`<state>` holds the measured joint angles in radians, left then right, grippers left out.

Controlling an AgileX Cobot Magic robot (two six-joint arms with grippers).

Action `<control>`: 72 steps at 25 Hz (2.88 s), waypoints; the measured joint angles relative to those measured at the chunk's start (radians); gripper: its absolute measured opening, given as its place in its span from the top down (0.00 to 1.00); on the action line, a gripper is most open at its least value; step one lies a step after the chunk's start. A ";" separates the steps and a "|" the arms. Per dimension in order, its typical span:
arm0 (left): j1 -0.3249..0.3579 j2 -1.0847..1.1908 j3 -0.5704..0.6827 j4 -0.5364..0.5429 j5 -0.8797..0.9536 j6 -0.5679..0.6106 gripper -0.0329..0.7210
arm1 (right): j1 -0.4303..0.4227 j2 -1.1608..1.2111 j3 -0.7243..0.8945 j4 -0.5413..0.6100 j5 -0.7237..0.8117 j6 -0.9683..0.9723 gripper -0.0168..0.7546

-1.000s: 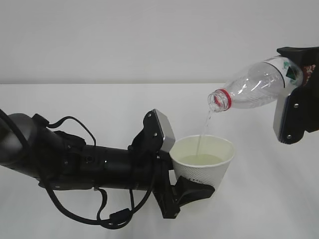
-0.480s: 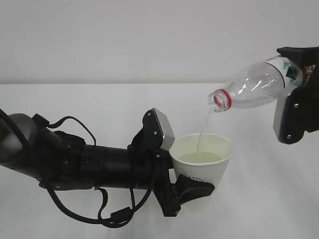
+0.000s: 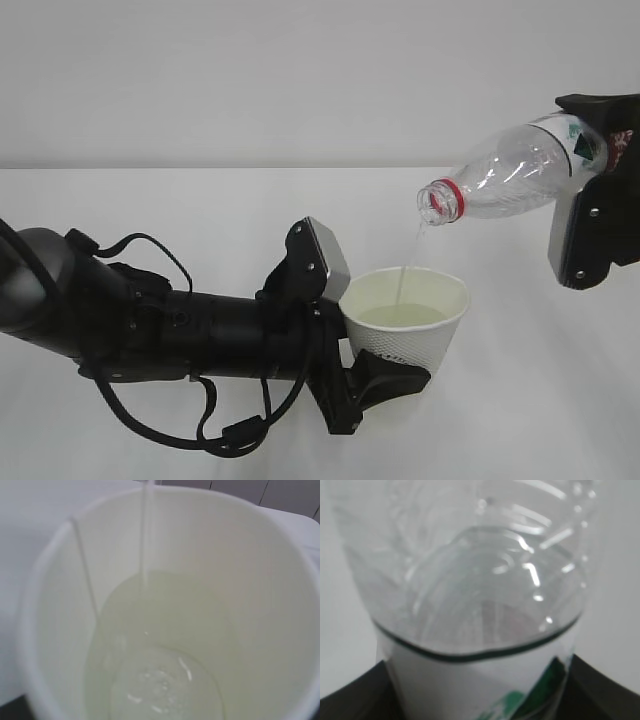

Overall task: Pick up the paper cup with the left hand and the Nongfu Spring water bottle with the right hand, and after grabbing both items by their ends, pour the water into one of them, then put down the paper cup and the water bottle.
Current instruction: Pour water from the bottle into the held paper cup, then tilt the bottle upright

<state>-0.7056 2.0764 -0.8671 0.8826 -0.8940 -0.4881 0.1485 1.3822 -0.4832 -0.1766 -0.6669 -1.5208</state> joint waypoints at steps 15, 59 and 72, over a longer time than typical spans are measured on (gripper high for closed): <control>0.000 0.000 0.000 -0.005 0.004 0.000 0.30 | 0.000 0.000 0.000 0.000 0.000 -0.002 0.31; 0.000 0.000 0.000 -0.014 0.005 0.000 0.30 | 0.000 0.000 0.000 0.000 -0.002 0.097 0.31; 0.000 0.000 0.000 -0.015 0.005 0.000 0.30 | 0.000 0.000 0.000 0.002 -0.002 0.302 0.31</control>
<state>-0.7056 2.0764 -0.8671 0.8677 -0.8893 -0.4881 0.1485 1.3822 -0.4832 -0.1742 -0.6690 -1.2185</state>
